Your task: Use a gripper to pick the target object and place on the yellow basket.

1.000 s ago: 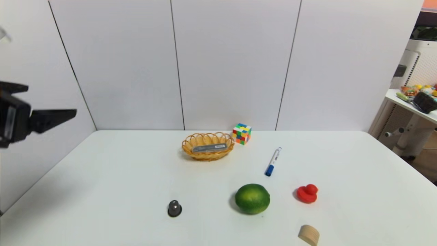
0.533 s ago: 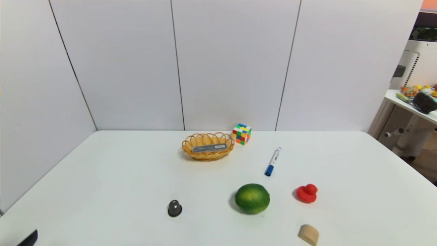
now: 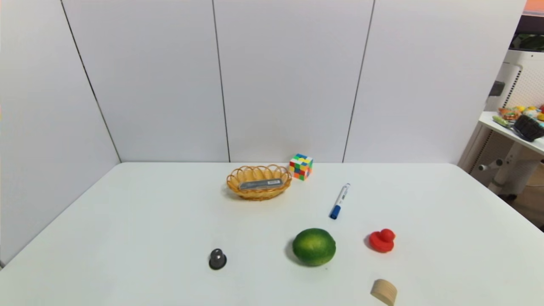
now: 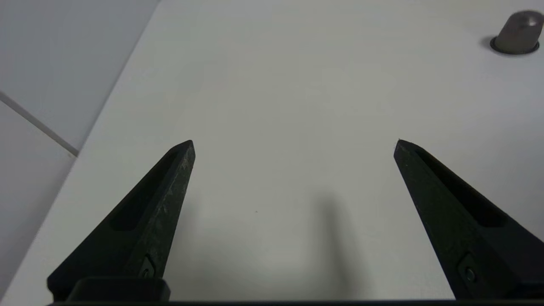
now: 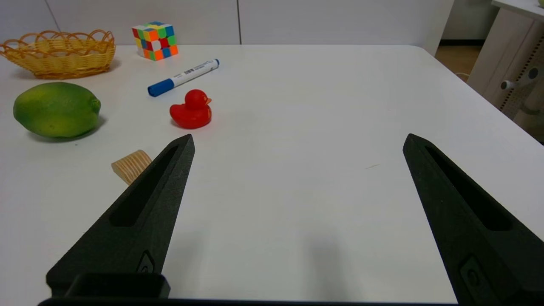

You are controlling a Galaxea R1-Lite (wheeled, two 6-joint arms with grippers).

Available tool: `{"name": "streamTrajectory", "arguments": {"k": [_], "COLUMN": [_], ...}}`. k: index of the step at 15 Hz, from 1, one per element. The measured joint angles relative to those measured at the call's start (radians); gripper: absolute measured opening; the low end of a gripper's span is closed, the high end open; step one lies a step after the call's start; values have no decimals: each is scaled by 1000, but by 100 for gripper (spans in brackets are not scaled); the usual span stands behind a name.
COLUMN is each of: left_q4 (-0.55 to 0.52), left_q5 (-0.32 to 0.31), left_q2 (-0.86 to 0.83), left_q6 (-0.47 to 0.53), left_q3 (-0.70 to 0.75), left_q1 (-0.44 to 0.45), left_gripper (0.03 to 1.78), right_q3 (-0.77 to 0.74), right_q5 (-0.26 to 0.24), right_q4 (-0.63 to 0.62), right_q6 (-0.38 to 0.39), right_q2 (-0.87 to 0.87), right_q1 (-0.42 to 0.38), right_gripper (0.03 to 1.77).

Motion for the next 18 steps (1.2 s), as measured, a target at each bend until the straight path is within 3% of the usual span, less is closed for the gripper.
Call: {"name": "streamTrajectory", "arguments": {"k": [4, 9, 18], "left_q4": [57, 59, 59], "left_q5": [-29, -10, 0], "left_q2": [-109, -250, -275], "left_q6": [-36, -187, -193], "left_q3": [3, 4, 4], "left_q1": [8, -10, -11], "left_gripper": [169, 169, 169], "right_q3": [0, 0, 0], "right_q5": [0, 0, 0], "right_q4": [0, 0, 0], "right_q6": [0, 0, 0], "right_q2": [0, 0, 0], "right_q1": [0, 0, 0], "right_gripper": [169, 169, 169]}}
